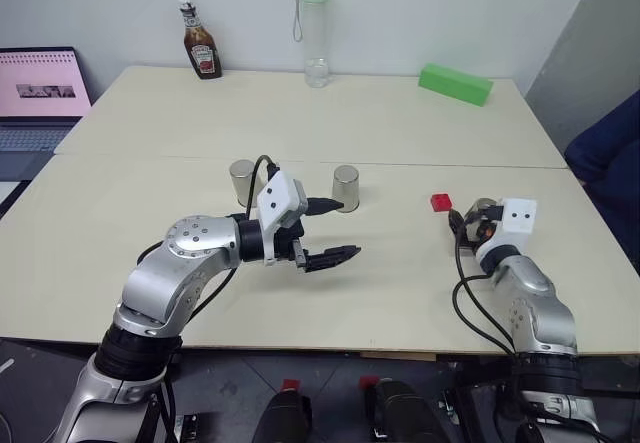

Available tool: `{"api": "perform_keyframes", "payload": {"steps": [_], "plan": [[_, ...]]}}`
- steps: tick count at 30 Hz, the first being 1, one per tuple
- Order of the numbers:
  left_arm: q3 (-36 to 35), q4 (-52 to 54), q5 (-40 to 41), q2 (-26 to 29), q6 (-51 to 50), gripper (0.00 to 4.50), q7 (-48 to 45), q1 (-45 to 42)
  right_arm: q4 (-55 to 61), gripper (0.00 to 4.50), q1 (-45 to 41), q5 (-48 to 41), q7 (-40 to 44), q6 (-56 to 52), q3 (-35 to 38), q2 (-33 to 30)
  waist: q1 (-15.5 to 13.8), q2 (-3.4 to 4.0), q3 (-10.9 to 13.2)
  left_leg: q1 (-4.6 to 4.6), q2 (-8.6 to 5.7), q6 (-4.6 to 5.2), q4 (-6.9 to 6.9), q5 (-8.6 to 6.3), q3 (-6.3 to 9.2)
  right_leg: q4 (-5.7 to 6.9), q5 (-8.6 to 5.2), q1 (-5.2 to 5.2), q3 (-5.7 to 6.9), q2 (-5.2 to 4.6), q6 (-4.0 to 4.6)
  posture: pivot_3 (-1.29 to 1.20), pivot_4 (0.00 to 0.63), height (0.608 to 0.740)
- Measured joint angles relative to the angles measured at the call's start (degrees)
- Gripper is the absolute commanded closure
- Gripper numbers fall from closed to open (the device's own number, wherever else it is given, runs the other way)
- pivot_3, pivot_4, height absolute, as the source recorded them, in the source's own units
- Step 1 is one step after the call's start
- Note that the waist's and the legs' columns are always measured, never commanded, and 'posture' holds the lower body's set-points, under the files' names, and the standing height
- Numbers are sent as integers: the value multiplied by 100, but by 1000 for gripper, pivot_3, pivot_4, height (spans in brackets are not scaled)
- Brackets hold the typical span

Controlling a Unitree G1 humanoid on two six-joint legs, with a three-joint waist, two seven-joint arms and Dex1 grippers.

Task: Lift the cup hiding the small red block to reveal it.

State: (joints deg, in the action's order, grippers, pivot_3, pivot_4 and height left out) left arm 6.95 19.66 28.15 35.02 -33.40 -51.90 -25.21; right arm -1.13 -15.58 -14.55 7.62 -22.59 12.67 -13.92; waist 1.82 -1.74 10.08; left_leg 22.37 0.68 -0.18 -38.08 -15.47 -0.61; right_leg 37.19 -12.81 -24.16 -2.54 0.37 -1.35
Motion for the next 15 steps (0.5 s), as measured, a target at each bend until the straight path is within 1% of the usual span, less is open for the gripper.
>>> {"api": "perform_keyframes", "payload": {"steps": [4,6,8,10,12,14,15], "plan": [[-34,35,5,29,-23,0,13,137,967,29,472,-29,-43,-719,-2,-247,-12,2,0,3,0,0,1,0,5,-1,-1,-2,2,-1,0,0,150,740],[-70,71,11,82,-55,0,16,219,1773,29,831,-139,-17,-1358,-23,-473,-13,2,0,5,0,0,1,0,8,-2,-1,-1,5,-2,0,0,150,740],[-150,87,15,150,-118,0,30,281,2692,29,1212,-451,103,-2090,-29,-738,-14,3,0,4,0,0,0,0,10,0,-2,-2,6,-2,0,0,150,740],[-358,165,43,314,-198,0,122,424,3746,29,1635,-1015,412,-2904,-3,-1171,-3,3,0,2,5,0,0,0,12,-1,-3,0,8,-3,1,0,150,740],[-563,203,89,379,-314,0,191,474,4378,29,1684,-1494,612,-3454,167,-1397,18,1,0,-4,11,0,-4,0,10,-1,-2,4,8,-4,-1,0,150,740],[-713,310,131,419,-393,0,259,575,4659,29,1495,-1884,655,-3894,405,-1497,17,0,0,-20,10,0,-6,0,10,0,-3,14,7,1,1,0,150,740],[-754,340,144,440,-418,0,278,644,4721,29,1343,-2063,647,-4120,542,-1542,11,1,0,-25,8,0,-6,1,6,1,-13,16,6,3,18,0,150,740]]}}
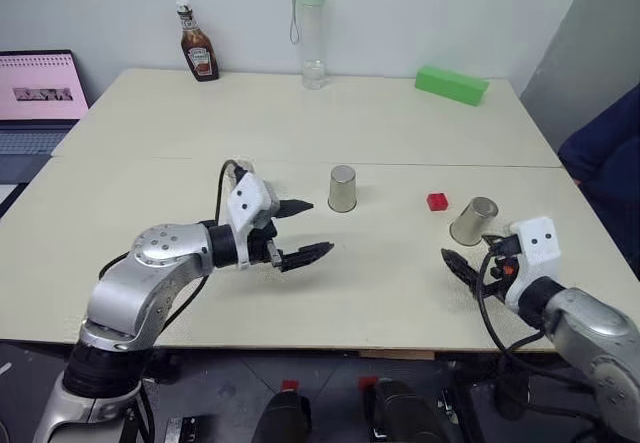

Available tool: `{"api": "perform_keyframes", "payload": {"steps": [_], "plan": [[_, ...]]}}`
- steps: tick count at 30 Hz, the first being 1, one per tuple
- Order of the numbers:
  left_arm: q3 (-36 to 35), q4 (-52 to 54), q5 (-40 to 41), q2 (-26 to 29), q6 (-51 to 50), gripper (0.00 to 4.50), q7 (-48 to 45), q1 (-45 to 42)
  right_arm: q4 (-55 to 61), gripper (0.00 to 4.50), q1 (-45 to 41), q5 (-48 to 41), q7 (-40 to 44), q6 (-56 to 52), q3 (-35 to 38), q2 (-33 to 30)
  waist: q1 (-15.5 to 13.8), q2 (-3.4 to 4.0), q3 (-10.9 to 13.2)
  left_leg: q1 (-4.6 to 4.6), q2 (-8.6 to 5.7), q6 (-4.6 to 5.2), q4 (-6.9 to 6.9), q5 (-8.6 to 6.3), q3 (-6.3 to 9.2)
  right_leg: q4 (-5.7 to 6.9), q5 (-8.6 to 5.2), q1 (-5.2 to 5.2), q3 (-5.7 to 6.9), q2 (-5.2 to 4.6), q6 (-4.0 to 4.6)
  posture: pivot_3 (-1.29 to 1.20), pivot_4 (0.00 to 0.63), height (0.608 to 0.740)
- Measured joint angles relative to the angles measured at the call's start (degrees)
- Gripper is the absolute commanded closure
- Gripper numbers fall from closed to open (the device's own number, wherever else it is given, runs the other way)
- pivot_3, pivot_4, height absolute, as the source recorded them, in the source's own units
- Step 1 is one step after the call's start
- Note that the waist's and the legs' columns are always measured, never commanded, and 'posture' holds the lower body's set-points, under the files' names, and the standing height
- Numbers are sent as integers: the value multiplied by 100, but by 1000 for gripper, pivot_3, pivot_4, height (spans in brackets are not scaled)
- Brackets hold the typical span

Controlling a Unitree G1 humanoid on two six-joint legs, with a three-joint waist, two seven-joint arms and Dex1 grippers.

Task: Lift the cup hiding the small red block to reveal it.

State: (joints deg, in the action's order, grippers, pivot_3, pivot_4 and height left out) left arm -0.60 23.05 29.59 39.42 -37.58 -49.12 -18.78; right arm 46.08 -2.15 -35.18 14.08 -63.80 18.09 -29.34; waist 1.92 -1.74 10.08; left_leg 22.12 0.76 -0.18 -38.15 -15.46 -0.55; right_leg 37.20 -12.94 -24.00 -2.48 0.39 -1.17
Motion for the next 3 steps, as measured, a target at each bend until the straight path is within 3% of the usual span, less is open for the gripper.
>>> {"api": "perform_keyframes", "payload": {"steps": [3], "plan": [[-13,6,76,16,-128,0,58,58,26,29,-227,-155,-82,-345,176,-103,-18,-4,-1,0,-2,1,0,1,1,-1,-2,2,-1,3,4,0,150,740]]}}
